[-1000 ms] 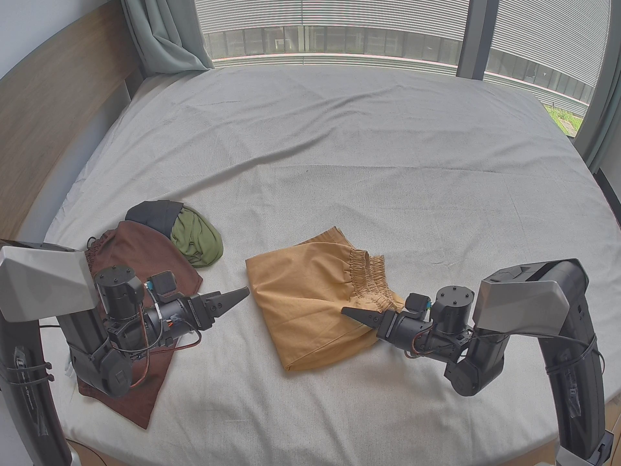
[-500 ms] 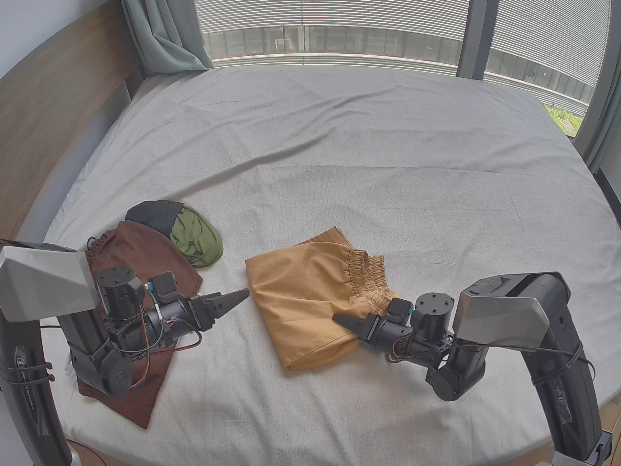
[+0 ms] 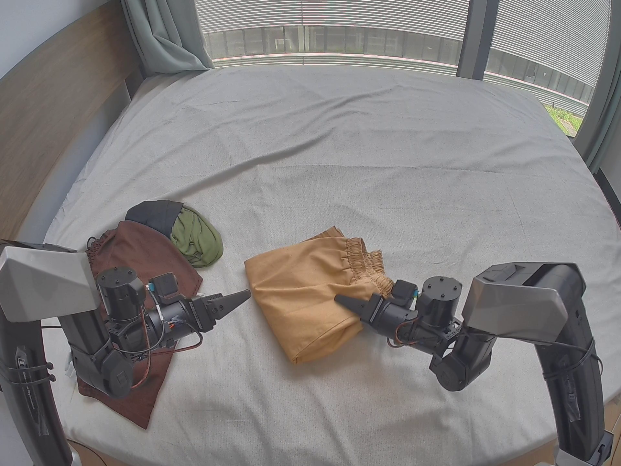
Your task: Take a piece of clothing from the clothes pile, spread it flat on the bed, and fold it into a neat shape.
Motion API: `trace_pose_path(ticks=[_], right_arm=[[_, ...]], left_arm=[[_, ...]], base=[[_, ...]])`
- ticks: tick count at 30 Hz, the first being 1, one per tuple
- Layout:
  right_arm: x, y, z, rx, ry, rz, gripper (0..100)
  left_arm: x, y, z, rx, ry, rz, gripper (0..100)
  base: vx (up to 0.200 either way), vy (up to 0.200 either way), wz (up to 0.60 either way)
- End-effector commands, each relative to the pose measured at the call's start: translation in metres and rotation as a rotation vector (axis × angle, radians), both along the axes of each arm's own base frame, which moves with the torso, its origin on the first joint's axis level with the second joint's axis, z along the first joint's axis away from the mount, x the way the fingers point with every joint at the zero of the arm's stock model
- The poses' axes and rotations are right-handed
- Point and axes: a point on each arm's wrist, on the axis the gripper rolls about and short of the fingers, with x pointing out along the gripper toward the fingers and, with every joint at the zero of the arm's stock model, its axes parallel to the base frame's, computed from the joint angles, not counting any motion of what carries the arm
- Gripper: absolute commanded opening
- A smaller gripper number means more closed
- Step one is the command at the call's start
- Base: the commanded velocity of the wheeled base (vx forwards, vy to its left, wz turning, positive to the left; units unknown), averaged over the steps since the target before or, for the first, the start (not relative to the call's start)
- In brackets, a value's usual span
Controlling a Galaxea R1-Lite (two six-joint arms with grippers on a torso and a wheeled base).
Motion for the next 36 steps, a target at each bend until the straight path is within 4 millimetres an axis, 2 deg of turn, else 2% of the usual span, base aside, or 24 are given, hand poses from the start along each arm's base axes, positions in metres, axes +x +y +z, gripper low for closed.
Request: trace_pose_path(ticks=[1,3,4,7,9,10,13,26,36], right_arm=[[0.003,-0.003,0.066,0.103,-0.114,-0.010,0],[0.003,-0.003,0.073,0.115,-0.129,-0.013,0],[0.002,-0.005,0.087,0.134,-0.155,-0.014,0],[0.001,-0.006,0.103,0.153,-0.192,-0.013,0],[0.001,-0.006,0.103,0.153,-0.192,-0.013,0],[0.005,-0.004,0.115,0.174,-0.232,-0.013,0],[0.012,-0.003,0.126,0.193,-0.273,-0.018,0],[0.051,-0.021,0.159,0.227,-0.372,-0.090,0],[0.092,-0.029,0.167,0.215,-0.376,-0.137,0]], left_arm=[[0.000,-0.001,-0.002,0.001,0.008,-0.002,100],[0.000,-0.001,-0.003,0.002,0.011,-0.004,100],[0.000,-0.001,-0.003,0.002,0.011,-0.004,100],[0.000,-0.002,-0.005,0.003,0.015,-0.005,100],[0.000,-0.002,-0.005,0.003,0.015,-0.005,100],[0.000,-0.002,-0.005,0.003,0.015,-0.005,100],[0.000,-0.002,-0.004,0.002,0.014,-0.005,100],[0.000,-0.001,-0.002,0.001,0.008,-0.004,100],[0.000,-0.001,-0.002,0.002,0.005,-0.003,100]], base=[[0.000,0.000,0.00],[0.000,0.000,0.00],[0.000,0.000,0.00],[0.000,0.000,0.00],[0.000,0.000,0.00],[0.000,0.000,0.00],[0.000,0.000,0.00],[0.000,0.000,0.00],[0.000,0.000,0.00]])
